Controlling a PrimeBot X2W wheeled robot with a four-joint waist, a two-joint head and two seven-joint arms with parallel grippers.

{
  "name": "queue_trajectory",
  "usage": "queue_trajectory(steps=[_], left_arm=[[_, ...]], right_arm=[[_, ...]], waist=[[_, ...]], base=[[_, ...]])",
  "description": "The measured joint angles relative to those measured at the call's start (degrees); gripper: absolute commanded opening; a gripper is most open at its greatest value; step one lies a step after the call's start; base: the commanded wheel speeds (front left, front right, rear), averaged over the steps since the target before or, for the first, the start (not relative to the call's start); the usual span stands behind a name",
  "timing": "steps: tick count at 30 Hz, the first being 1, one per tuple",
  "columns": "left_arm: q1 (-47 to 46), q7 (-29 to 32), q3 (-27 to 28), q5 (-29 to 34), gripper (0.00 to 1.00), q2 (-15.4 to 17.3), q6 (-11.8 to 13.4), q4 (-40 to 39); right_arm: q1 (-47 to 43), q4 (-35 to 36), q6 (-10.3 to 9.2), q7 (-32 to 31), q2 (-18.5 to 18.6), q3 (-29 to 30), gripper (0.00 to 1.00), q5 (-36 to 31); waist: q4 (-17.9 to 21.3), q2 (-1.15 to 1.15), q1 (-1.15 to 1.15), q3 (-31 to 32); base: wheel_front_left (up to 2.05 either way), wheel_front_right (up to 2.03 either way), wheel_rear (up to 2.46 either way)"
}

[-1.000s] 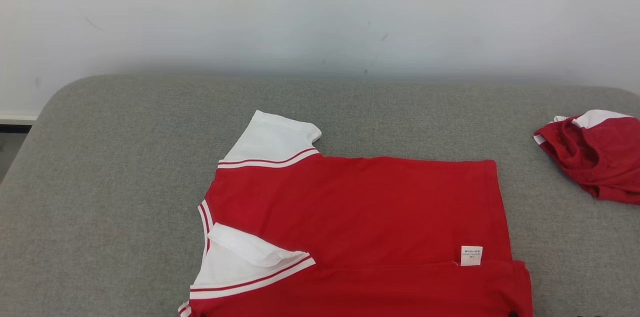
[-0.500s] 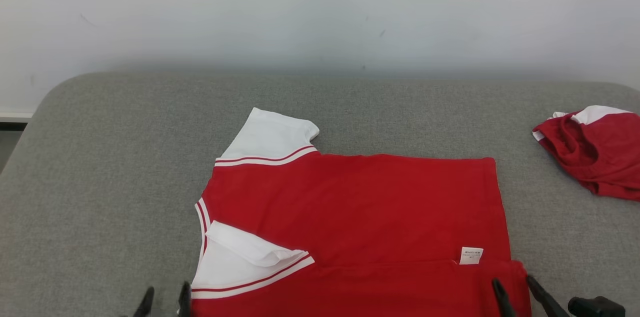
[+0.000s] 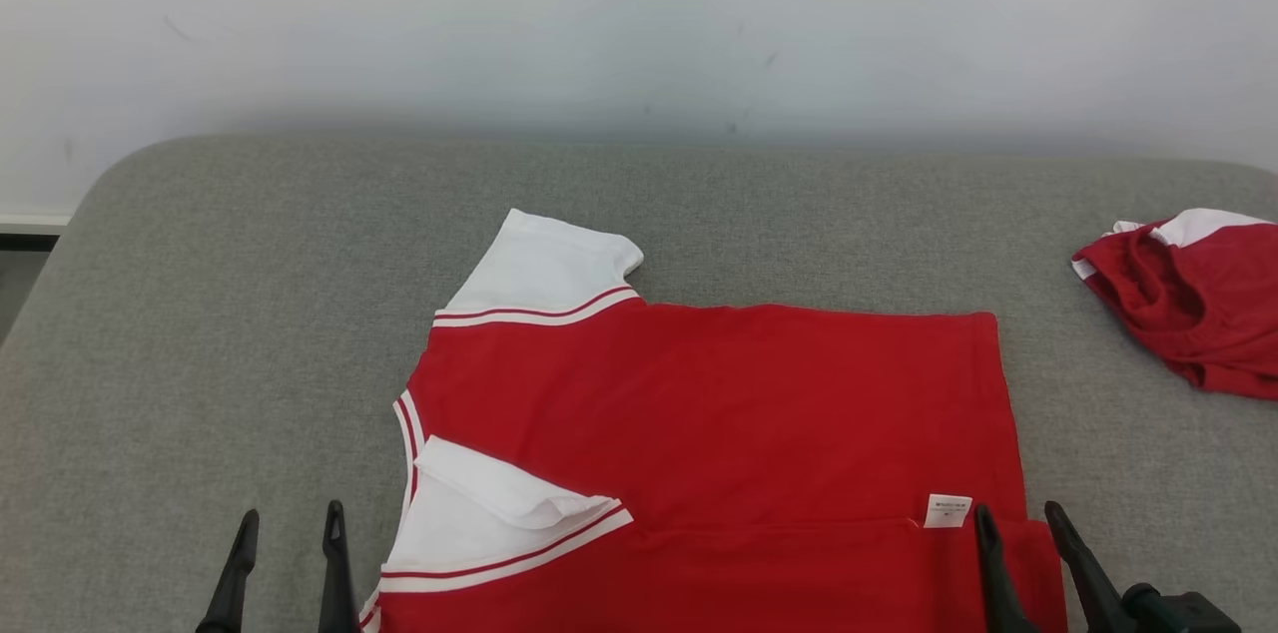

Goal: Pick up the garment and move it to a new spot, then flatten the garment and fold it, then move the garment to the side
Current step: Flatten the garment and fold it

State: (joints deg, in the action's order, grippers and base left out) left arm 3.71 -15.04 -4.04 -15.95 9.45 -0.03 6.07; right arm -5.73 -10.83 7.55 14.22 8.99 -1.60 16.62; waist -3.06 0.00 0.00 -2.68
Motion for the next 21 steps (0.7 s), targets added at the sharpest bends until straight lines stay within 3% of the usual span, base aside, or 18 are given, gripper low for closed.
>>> queue_trajectory(steps=[7, 21], left_arm=[[1.1, 0.0, 4.4, 4.0, 1.00, -3.8, -2.6, -0.7], [-1.9, 0.0, 7.2, 7.2, 1.00, -5.6, -5.9, 1.6]], right_arm=[[-0.2, 0.9, 0.00, 0.8, -3.2, 2.9, 1.00, -2.7], [0.1, 2.7, 0.00, 0.9, -3.7, 3.4, 1.00, -4.0]], waist=[[0.0, 0.00, 0.00, -0.3], [1.8, 0.00, 0.00, -0.8]], base=[[0.00, 0.00, 0.00], [0.00, 0.00, 0.00]])
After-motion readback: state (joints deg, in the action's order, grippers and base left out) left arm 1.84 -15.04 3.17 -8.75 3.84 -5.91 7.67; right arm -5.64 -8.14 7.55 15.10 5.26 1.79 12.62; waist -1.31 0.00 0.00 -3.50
